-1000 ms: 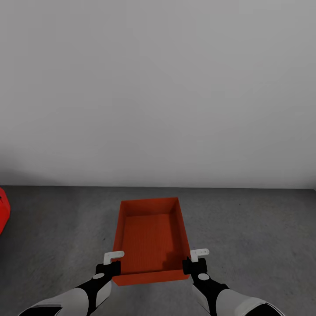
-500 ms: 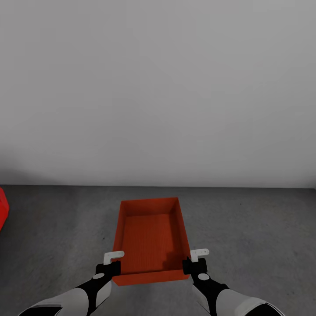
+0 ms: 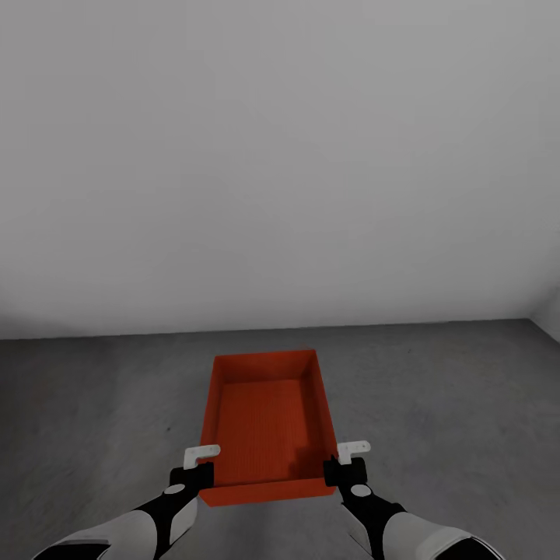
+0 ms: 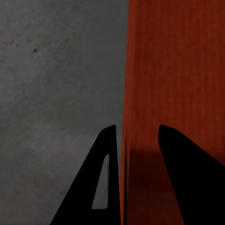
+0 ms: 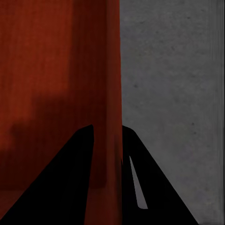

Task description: Move the two storage containers from the living room to the garage. In the garage, place one container on the floor and stack the other container on top of it (either order is fine).

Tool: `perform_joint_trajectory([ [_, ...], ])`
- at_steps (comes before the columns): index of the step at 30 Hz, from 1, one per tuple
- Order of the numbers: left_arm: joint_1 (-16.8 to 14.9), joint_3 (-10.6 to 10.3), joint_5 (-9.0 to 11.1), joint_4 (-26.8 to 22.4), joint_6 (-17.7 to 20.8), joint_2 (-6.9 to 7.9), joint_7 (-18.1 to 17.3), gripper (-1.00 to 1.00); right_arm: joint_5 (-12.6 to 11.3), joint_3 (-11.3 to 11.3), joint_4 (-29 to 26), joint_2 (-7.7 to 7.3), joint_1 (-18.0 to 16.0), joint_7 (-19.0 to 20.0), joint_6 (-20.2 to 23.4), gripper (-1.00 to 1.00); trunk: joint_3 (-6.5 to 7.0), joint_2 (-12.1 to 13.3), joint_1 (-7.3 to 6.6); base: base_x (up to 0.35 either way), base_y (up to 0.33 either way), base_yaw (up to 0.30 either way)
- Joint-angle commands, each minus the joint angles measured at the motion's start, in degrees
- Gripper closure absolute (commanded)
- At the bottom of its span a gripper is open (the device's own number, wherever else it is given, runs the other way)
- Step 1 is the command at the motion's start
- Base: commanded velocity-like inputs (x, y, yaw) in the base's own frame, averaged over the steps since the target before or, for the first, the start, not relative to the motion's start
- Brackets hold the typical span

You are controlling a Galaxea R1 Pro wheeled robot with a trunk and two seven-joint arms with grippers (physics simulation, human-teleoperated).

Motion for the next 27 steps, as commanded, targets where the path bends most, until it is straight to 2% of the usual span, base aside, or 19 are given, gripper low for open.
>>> perform_joint_trajectory([
  [1, 0.0, 0.2, 0.8, -0.1, -0.4, 0.01, 0.3, 1.00, -0.2, -2.9, 0.1, 0.29, -0.1, 0.9, 0.0, 1.00, -0.23, -0.4, 0.22, 0.000, 0.000, -0.257],
  [7, 0.0, 0.2, 0.8, -0.1, -0.4, 0.01, 0.3, 1.00, -0.2, -2.9, 0.1, 0.29, -0.1, 0.9, 0.0, 1.00, -1.30, -2.9, 1.54, 0.000, 0.000, -0.088],
  [27, 0.0, 0.2, 0.8, -0.1, -0.4, 0.04, 0.3, 1.00, -0.2, -2.9, 0.1, 0.29, -0.1, 0.9, -0.1, 1.00, -4.90, -10.9, 5.94, 0.000, 0.000, -0.002],
])
